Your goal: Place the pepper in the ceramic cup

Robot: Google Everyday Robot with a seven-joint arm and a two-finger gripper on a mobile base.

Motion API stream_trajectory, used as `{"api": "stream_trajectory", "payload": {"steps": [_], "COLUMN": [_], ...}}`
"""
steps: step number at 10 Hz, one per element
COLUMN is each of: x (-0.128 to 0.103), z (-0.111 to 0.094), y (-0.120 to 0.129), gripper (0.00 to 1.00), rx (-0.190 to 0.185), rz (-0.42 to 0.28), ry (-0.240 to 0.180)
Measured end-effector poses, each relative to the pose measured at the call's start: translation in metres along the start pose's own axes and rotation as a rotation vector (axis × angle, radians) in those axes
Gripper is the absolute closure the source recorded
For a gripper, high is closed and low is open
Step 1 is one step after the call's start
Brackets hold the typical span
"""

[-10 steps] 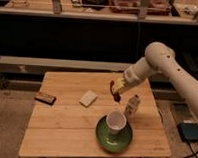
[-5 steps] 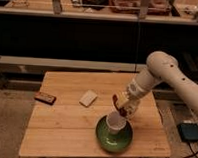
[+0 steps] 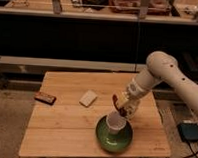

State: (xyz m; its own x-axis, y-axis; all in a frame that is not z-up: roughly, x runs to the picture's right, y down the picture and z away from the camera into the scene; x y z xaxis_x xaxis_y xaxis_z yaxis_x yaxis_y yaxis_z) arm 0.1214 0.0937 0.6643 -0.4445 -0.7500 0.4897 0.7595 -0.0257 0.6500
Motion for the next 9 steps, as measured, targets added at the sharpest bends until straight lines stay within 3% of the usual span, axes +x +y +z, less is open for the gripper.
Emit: {"api": "stream_trajectory", "payload": {"steps": [5,9], "x": [0.001,-0.016], "z": [-0.006,-0.007], "y": [-0.002,-0.01], "gripper": [1.0,1.0], "rx": [-0.014,-0.04], "rz": [-0.006,-0.035], "ry": [0.02,0.029]}}
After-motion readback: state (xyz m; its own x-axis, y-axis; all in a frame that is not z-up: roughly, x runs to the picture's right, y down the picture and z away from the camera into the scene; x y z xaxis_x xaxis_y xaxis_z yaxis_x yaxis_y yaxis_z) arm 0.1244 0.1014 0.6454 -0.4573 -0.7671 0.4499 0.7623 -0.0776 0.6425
